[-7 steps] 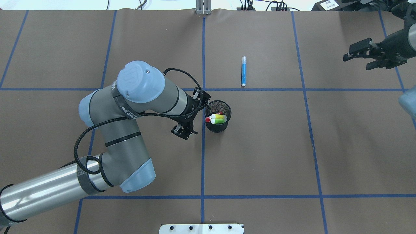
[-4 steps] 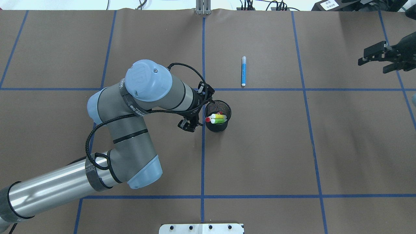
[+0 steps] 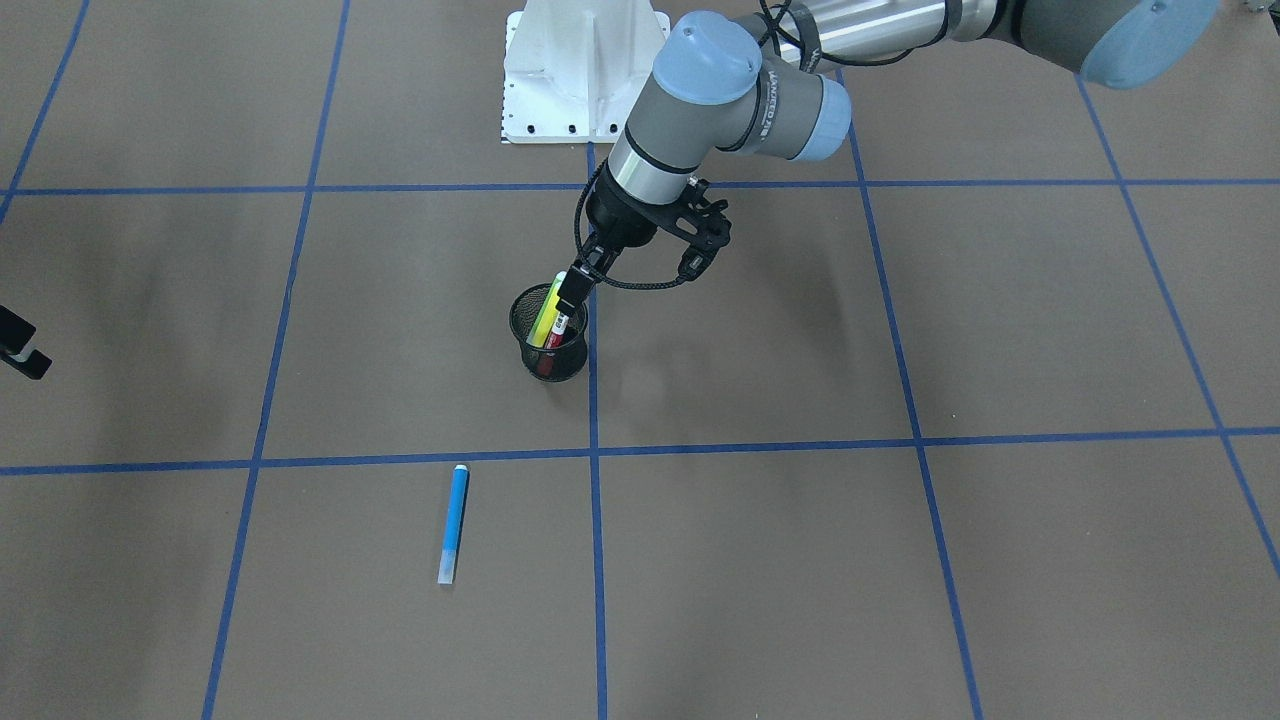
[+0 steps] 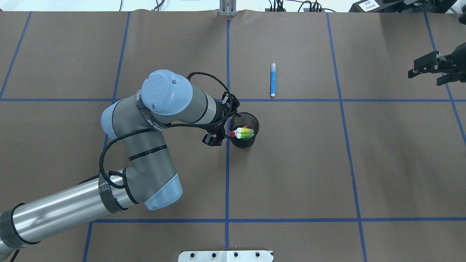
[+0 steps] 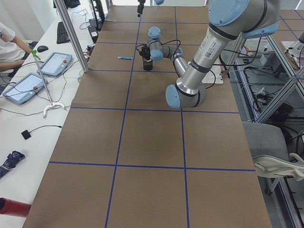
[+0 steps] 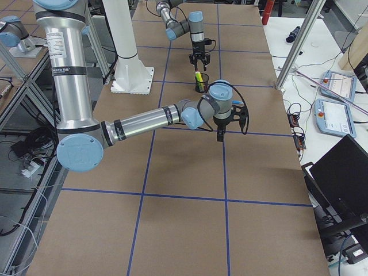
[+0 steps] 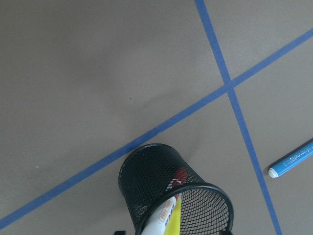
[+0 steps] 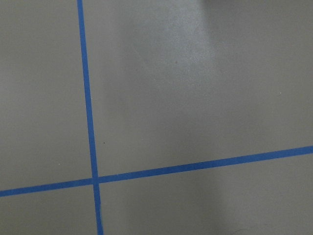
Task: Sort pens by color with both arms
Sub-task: 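Lower the left gripper into the pen cup onto the red marker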
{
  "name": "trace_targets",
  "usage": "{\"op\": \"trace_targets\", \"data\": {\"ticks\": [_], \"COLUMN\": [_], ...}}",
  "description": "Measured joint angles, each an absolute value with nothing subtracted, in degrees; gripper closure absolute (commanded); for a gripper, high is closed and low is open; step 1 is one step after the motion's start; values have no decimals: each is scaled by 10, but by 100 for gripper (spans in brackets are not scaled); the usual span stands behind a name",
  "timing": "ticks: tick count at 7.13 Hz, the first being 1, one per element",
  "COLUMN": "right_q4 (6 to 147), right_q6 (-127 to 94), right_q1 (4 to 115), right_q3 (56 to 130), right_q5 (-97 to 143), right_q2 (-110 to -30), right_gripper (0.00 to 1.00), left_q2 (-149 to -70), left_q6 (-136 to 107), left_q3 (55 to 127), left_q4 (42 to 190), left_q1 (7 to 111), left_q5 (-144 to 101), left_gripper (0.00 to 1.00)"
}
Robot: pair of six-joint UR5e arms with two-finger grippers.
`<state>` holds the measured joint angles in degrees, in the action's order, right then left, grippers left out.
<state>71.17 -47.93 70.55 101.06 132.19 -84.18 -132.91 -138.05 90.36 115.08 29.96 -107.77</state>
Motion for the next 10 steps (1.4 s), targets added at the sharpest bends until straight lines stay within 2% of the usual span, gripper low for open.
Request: {"op": "trace_targets", "data": {"ticks": [1,2,4,5,6,7,9,10], "right_q4": [712,712,712,712,712,712,712,711], "right_q6": [-479,-479,-479,-479,-479,-479,-479,-479], "right_q1": [706,706,706,705,705,705,706,706], "right_q3": [1011,1011,1011,1011,1011,1011,1012,1012], "right_q5": [1322,1322,1322,1322,1322,1321,1320,1318], "right_q2": [-842,-841,-841,-841,-841,-841,-842,-842], "right_gripper": [0,0,0,0,0,0,0,0], "left_q2": [-1329,-1329,-1329,-1329,-1330,-1330,-1330,-1330], "left_q6": [-1382,-1382,-1383,-1383,-1383,-1384,-1384,-1383], "left_q3": [901,900,899,898,898,900,905,910], "left_q4": [1152,1153,1153,1153,1153,1153,1153,1152], "left_q1": [298,296,291,288,286,285,285,286], "left_q5": [-1078,-1078,-1078,-1078,-1078,-1078,-1078,-1078], "left_gripper": [30,34,51,54,78,96,100,74]}}
